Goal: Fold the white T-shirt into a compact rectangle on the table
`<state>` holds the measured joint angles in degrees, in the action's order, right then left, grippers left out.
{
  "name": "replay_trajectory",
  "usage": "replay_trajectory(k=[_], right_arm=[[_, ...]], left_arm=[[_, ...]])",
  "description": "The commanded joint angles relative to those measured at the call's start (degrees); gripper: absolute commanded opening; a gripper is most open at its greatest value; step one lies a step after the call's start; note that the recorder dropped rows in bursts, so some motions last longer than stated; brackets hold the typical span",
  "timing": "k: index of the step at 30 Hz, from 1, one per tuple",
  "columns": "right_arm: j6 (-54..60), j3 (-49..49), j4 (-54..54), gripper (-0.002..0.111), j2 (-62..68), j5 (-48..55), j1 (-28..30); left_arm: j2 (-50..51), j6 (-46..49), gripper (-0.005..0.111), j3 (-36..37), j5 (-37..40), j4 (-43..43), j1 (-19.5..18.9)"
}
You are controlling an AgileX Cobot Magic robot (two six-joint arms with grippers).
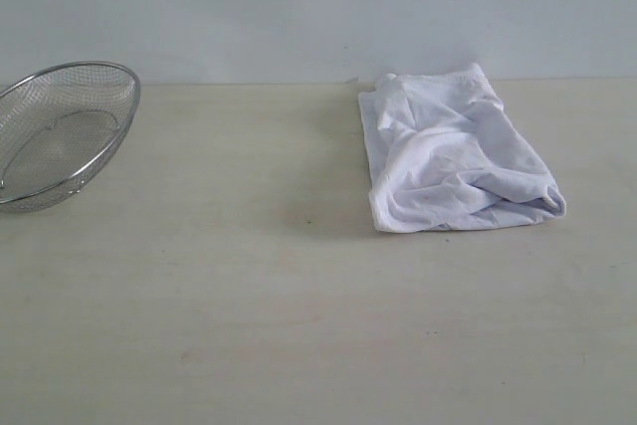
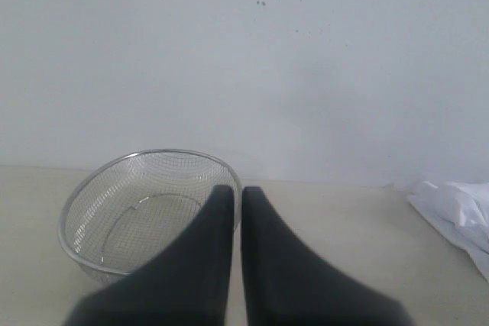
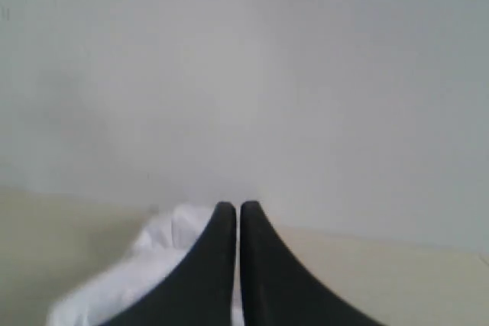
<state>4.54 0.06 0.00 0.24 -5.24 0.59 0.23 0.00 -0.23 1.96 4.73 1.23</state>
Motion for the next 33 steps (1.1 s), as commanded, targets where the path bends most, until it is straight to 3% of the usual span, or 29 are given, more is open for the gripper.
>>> replay_trajectory(k=[1, 5, 8, 14, 20, 27, 33], right_arm=[[-6.29, -0.06, 2.13, 0.0, -0.24, -10.52, -0.16], [-4.04, -0.06, 2.04, 0.0, -0.24, 6.11, -0.16], [-4.04, -0.06, 2.04, 0.0, -0.24, 13.49, -0.16], [-7.57, -0.06, 2.68, 0.0, -0.11, 12.84, -0.16], [-12.25, -0.06, 2.68, 0.0, 9.23, 5.24, -0.16], [-11.73, -12.33, 2.68, 0.0, 28.11, 5.24, -0.16], [-11.55, -25.03, 2.68, 0.0, 44.92, 4.36, -0.16]], left_arm=[[-0.15, -0.85, 0.004, -0.3, 0.87, 0.87, -0.07], [0.92, 5.67, 0.004, -0.3, 6.99, -0.28, -0.07], [0.92, 5.78, 0.004, -0.3, 6.03, 0.01, -0.07], [2.85, 5.78, 0.004, -0.3, 4.84, 2.35, -0.07], [10.77, 5.78, 0.004, -2.26, -1.96, 5.07, 0.71], [27.66, 6.04, 0.004, -12.26, -5.46, 4.24, 6.84], [48.33, 6.04, 0.004, -24.76, -6.22, 4.24, 11.22]])
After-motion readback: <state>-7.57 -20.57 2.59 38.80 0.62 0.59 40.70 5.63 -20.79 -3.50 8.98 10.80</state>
